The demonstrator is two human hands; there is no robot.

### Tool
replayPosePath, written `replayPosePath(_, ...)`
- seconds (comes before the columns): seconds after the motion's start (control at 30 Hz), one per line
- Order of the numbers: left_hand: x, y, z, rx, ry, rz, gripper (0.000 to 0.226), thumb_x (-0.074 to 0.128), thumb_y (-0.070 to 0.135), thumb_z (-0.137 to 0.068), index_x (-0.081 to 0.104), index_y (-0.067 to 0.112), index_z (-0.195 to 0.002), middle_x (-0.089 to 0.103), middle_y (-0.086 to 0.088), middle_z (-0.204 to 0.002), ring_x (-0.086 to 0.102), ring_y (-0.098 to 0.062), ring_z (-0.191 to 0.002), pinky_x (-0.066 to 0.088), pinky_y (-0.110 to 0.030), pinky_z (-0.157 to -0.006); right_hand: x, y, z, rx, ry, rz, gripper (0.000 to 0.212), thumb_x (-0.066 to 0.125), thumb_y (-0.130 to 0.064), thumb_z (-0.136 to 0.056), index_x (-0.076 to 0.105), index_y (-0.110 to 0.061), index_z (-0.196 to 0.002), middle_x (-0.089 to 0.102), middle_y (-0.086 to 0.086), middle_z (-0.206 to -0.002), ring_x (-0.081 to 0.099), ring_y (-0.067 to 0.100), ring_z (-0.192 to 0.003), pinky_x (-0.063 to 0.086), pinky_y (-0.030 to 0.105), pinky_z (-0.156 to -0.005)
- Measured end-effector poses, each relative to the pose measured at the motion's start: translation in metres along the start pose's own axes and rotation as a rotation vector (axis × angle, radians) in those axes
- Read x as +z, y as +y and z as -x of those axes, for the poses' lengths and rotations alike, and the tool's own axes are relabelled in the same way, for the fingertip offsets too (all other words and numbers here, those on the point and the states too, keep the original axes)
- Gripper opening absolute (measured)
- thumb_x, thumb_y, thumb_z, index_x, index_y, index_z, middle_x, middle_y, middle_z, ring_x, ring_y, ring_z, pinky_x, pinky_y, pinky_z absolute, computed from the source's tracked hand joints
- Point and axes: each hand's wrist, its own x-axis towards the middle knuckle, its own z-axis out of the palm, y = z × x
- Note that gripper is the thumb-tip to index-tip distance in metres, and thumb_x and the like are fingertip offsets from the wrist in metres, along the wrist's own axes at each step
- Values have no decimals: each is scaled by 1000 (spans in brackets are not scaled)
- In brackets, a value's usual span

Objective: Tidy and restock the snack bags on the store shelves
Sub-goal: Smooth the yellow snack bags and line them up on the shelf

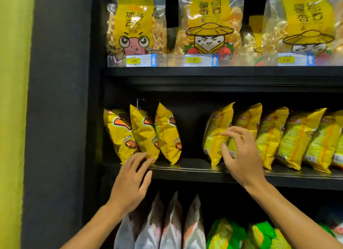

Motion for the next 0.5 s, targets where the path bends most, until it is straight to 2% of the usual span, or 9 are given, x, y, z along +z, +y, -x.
replayPosePath(0.07, -1, -13, 12, -57, -37, -89, 49, 33, 45, -106, 56, 23, -144, 51, 4, -144, 45, -23, -138, 26, -45, -121, 15, -36, -8, -63, -110, -95, 37, 73, -16, -91, 64, -17, -127, 57, -2, -128, 55, 17, -121, 50, 30, -99)
replayPosePath(0.17, -1, -23, 19, -120, -40, -160, 53, 28, 52, -106, 57, 24, -140, 52, 2, -139, 44, -22, -138, 19, -52, -123, 47, -81, -18, 26, -280, -196, 51, 70, -29, -96, 52, -27, -143, 51, -9, -139, 50, 9, -127, 49, 28, -102)
replayPosePath(0.23, -1, -29, 23, -140, -12, -177, 54, 26, 55, -106, 59, 21, -134, 52, 0, -134, 43, -24, -134, 19, -49, -123, 72, -98, -21, 141, -338, -223, 69, 71, -33, -94, 36, -28, -154, 41, -7, -150, 43, 12, -135, 45, 30, -107)
replayPosePath(0.33, 5, -35, 29, -145, 16, -181, 55, 22, 56, -106, 56, 21, -131, 51, -1, -132, 42, -26, -129, 23, -45, -118, 104, -114, -23, 387, -443, -230, 100, 75, -40, -91, 6, -29, -163, 19, 1, -165, 34, 25, -148, 43, 46, -115)
replayPosePath(0.37, 7, -35, 29, -145, 23, -179, 55, 22, 57, -106, 56, 21, -131, 51, -1, -132, 43, -26, -128, 24, -45, -116, 113, -115, -22, 454, -477, -221, 107, 76, -43, -90, -1, -30, -163, 17, 3, -166, 35, 29, -148, 43, 49, -115)
replayPosePath(0.43, 11, -37, 29, -144, 43, -171, 55, 21, 57, -106, 55, 21, -131, 50, -1, -132, 43, -26, -127, 25, -45, -115, 127, -113, -21, 534, -518, -181, 110, 77, -46, -88, -3, -29, -163, 30, 6, -161, 45, 31, -141, 47, 50, -110)
replayPosePath(0.5, 14, -39, 28, -143, 62, -146, 56, 21, 58, -106, 54, 21, -132, 51, -1, -132, 42, -26, -127, 26, -45, -113, 135, -108, -18, 542, -494, -146, 100, 77, -49, -86, 11, -33, -159, 51, 3, -145, 57, 31, -129, 51, 50, -103)
